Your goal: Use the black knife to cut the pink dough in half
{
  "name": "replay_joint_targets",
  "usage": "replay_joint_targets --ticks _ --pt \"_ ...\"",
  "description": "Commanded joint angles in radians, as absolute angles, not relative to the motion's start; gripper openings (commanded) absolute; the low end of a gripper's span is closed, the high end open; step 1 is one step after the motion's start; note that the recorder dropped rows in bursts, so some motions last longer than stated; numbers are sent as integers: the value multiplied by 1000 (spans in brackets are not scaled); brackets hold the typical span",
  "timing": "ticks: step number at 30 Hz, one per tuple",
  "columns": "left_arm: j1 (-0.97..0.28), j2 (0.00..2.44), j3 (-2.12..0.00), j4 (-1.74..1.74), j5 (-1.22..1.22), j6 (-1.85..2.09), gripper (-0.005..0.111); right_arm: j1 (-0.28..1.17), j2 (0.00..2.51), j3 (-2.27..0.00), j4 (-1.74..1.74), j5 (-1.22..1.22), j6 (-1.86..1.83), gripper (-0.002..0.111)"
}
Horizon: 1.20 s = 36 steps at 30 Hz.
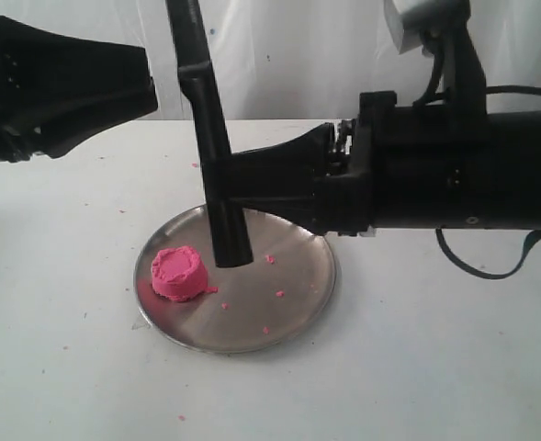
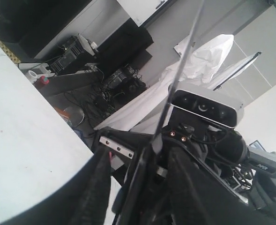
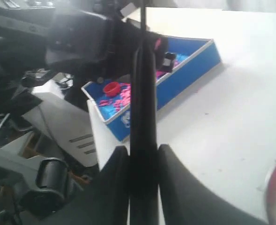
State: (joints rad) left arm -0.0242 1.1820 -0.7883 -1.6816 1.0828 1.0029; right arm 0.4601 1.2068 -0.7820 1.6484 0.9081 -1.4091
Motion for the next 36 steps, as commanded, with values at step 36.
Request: replay_joint_targets --ticks 36 --pt "-25 1309 -799 -1431 646 1025 45 680 1710 -1413 180 1045 -254 0"
